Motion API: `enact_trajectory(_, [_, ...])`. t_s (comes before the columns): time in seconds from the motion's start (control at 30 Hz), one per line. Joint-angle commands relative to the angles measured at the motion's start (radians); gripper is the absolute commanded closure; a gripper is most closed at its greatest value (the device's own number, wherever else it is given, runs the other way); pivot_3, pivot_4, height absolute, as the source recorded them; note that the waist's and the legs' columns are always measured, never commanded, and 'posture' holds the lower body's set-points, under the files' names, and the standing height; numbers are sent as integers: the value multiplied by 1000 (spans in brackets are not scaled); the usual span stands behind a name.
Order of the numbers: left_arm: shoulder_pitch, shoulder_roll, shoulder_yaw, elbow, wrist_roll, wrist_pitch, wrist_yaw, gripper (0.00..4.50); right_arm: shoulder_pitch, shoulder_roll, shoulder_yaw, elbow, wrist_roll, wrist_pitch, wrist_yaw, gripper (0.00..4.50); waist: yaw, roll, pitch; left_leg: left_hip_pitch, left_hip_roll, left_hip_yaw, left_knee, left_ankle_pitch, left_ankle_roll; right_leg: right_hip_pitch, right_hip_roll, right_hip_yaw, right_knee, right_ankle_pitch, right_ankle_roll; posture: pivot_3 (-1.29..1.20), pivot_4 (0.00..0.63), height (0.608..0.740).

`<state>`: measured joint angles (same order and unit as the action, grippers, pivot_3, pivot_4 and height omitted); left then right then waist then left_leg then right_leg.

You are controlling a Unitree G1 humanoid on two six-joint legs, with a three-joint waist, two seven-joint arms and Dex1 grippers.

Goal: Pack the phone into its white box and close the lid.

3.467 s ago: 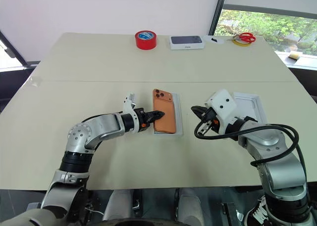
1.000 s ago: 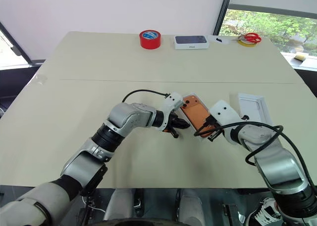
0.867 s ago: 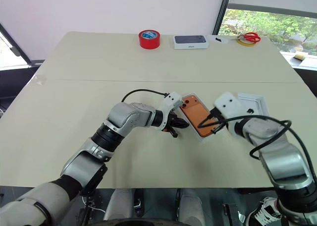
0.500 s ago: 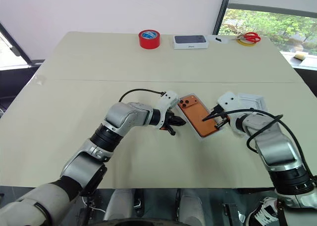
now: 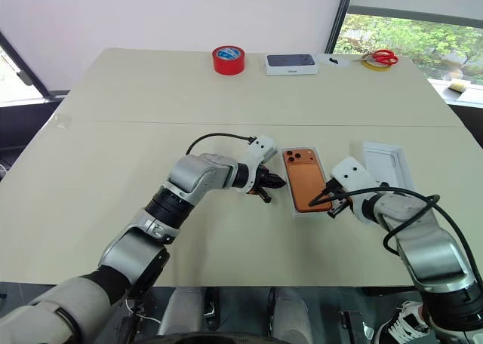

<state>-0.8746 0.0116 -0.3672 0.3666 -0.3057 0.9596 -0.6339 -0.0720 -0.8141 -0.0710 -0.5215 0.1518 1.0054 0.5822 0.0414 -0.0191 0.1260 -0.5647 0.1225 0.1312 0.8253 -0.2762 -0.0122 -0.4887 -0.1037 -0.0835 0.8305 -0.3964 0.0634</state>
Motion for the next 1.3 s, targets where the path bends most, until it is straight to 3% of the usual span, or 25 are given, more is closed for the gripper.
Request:
enact_trajectory(0.03, [-37,-73,-40,-3,-5,-42,-62,4456,25,12,-29,-92,35,22,1,4500,1,0,0,0,0,0,0,0,0,0,0,0,0,0,0,0,150,637])
enact_trajectory(0.37, [-43,-135,-40,23,40,-45,-97,4456,89,6,-81,-125,37,48,-11,4500,-1,0,0,0,0,0,0,-1,1,0,0,0,0,0,0,0,150,637])
enact_trajectory(0.53, [-30,-107,-18,-24,34,-14,-109,4456,111,-33,-173,-135,56,72,20,4500,-1,0,0,0,0,0,0,-1,1,0,0,0,0,0,0,0,150,637])
enact_trajectory(0.67, [-7,-44,10,-106,20,20,-129,4500,79,-57,-310,-155,135,147,76,3273,-5,1,0,0,0,0,0,-1,1,0,0,0,0,0,0,0,150,637])
enact_trajectory(0.8, [19,37,21,-180,17,-39,-169,4500,-49,-49,-366,-108,181,258,50,1108,-6,2,0,4,1,0,-1,-1,1,3,0,0,0,0,0,0,150,637])
enact_trajectory(0.83, [27,57,18,-196,19,-64,-182,4500,-86,-39,-373,-87,189,298,37,775,-7,2,0,4,1,0,-1,-1,1,4,0,0,0,0,0,0,150,637])
enact_trajectory(0.9, [48,104,3,-222,39,-144,-213,4500,-161,-37,-364,-24,190,390,5,775,-6,2,0,5,1,0,-1,-1,1,4,0,0,0,0,0,0,150,637])
enact_trajectory(1.0, [144,194,11,-291,58,-449,-324,4500,-311,-8,-348,124,178,526,-52,775,-5,4,0,4,1,0,-1,-1,1,4,0,0,0,0,-1,0,150,637])
enact_trajectory(1.07, [189,250,17,-322,34,-555,-422,4500,-366,-4,-331,224,168,558,-77,775,-6,4,0,4,1,2,-1,0,0,4,-1,0,0,0,-1,0,150,637])
enact_trajectory(1.3, [244,388,9,-344,23,-654,-597,4500,-451,-20,-231,468,163,531,-108,775,-5,6,0,3,0,3,0,-2,3,3,-1,1,0,0,-1,0,150,637])
